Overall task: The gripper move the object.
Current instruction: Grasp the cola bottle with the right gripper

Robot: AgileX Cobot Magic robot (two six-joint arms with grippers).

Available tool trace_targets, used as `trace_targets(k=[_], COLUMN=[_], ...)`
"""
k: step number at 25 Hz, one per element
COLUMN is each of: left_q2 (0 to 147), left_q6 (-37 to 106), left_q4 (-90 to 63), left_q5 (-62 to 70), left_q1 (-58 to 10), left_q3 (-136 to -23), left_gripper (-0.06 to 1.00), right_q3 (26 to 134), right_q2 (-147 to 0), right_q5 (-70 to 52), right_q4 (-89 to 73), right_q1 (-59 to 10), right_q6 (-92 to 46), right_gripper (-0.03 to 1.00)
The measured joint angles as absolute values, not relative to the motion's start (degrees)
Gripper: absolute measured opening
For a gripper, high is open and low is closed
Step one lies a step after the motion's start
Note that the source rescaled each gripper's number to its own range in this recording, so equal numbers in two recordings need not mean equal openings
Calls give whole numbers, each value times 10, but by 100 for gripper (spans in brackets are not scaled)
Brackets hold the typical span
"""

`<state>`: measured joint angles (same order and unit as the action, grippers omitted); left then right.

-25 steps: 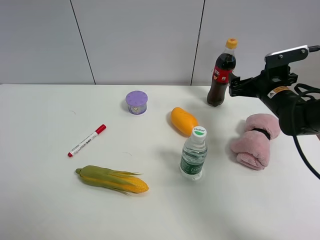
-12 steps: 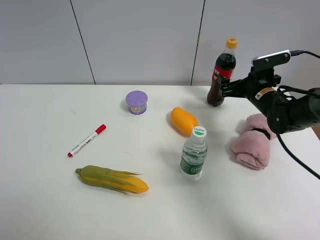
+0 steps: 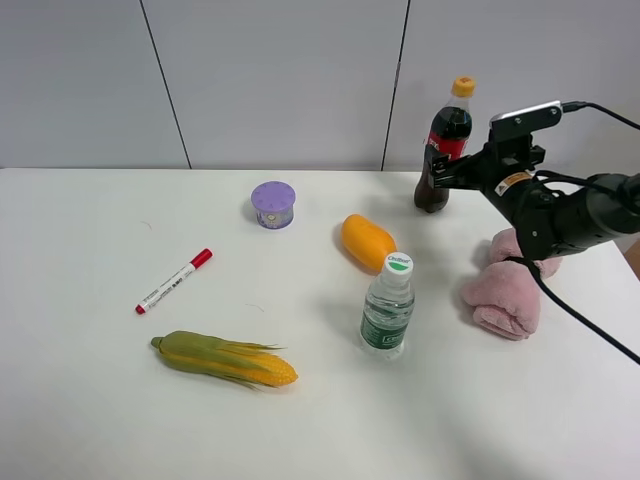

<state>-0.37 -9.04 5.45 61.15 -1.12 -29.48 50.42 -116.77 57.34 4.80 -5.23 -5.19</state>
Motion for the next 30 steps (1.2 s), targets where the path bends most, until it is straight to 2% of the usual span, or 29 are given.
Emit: trace_targets(k=[18,27,28,30], left_q2=[-4,-4,-4,-4], left_q6=[-90,-90,-90,-90], left_q4=[55,55,55,55], left_q5=[611,611,611,611], left_q1=[-11,-11,-11,-11], left_q3=[-295,-295,-295,-295], left_gripper=[100,100,100,100], right_q3=[614,635,635,636], right_q2=[-1250,-1268,-1269,-1270], right_q5=[570,563,563,567], right_q4=[80,90,92,96], right_q1=[-52,-53,-54,-54], right_q6=[-13,17,19,24], right_gripper=[100,100,98,83])
